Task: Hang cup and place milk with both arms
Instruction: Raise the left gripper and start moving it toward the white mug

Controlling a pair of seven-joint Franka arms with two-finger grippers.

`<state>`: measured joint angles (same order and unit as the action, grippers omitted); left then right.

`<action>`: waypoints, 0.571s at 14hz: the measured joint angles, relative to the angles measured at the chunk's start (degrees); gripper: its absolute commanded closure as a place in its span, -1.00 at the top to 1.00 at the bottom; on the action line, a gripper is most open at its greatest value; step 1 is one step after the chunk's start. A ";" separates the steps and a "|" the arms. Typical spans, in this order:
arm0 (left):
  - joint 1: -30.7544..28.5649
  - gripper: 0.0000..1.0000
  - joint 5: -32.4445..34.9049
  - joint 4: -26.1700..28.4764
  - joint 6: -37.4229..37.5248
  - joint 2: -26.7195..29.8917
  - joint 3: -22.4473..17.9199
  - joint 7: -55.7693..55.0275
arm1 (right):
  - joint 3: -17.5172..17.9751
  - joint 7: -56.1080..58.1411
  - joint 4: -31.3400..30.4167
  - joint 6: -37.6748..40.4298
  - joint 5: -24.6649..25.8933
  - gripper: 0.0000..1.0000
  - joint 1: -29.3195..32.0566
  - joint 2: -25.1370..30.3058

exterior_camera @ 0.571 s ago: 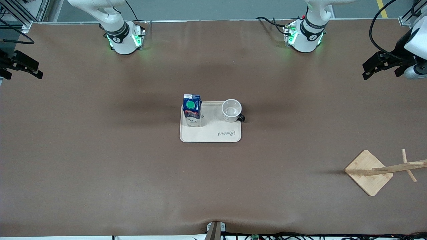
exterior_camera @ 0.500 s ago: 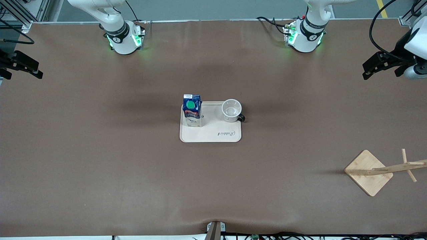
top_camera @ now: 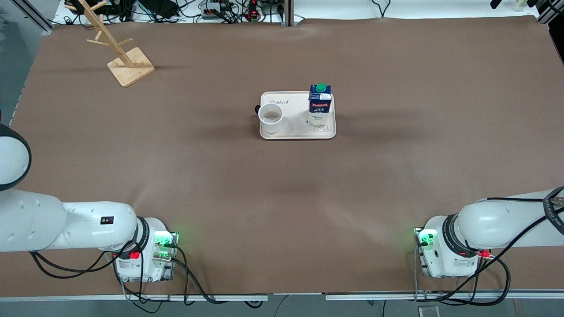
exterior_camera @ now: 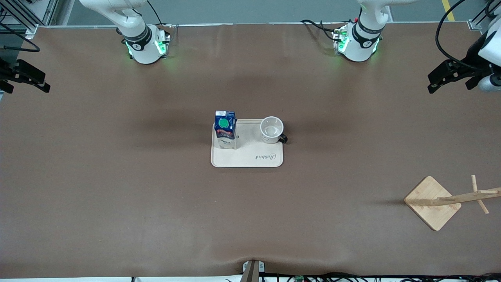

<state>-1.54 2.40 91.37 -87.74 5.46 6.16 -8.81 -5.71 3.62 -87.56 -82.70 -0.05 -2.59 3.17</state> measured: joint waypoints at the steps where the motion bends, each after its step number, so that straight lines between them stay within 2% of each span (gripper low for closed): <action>1: 0.00 1.00 0.00 0.03 0.11 -0.02 -0.04 0.00 | 0.00 0.00 0.00 0.00 0.00 1.00 0.00 0.00; 5: 0.32 1.00 -1.26 1.55 0.53 -0.56 0.40 -1.91 | 0.00 0.00 0.00 0.00 0.00 1.00 0.00 -0.02; 8: 0.39 1.00 -2.59 3.47 -0.57 -1.11 3.34 -11.10 | -0.02 0.00 0.00 0.00 0.00 1.00 0.02 -0.11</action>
<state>-1.15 -0.18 94.85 -88.31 4.35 9.50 -19.91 -5.73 3.62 -87.56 -82.70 -0.05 -2.57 3.06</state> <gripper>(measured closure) 0.000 0.000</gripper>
